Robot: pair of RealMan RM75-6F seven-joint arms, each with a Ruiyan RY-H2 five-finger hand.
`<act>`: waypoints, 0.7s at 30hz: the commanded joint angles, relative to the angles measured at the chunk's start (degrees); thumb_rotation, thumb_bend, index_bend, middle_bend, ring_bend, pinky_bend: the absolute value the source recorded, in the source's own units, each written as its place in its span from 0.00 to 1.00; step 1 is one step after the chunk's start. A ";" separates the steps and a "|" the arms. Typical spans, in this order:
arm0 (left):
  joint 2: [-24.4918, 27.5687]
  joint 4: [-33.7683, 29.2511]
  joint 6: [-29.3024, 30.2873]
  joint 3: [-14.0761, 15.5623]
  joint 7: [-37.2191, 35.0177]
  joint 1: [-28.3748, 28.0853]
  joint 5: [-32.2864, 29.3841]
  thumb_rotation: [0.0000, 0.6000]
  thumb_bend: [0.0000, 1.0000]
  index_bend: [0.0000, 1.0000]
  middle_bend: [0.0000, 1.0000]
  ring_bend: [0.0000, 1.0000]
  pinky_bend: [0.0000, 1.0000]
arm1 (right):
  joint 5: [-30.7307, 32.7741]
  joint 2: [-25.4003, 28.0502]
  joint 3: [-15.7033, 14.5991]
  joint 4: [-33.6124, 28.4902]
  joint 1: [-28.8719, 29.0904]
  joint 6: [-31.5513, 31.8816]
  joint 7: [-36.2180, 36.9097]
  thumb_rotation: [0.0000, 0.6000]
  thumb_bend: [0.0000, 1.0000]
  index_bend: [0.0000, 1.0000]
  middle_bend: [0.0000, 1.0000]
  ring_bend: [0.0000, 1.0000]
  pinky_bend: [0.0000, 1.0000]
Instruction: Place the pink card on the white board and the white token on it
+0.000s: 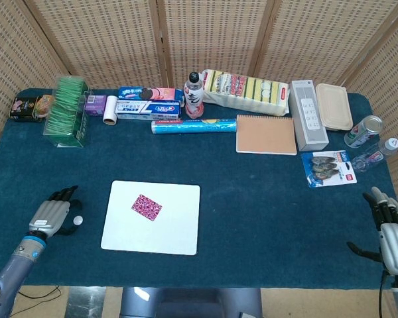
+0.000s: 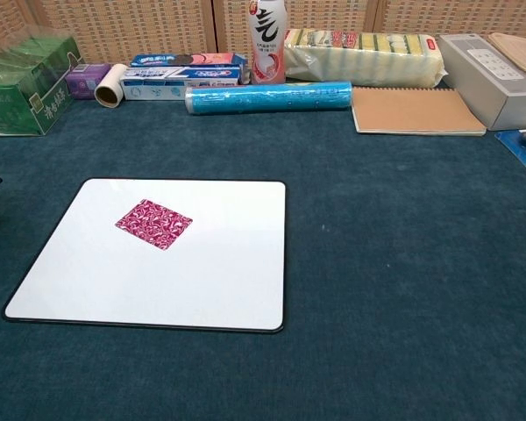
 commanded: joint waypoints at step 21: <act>-1.23 0.63 -0.56 -1.46 1.49 1.51 0.23 1.00 0.29 0.48 0.00 0.00 0.07 | -0.13 0.22 -0.17 -0.05 0.10 -0.38 0.71 1.00 0.00 0.02 0.00 0.00 0.00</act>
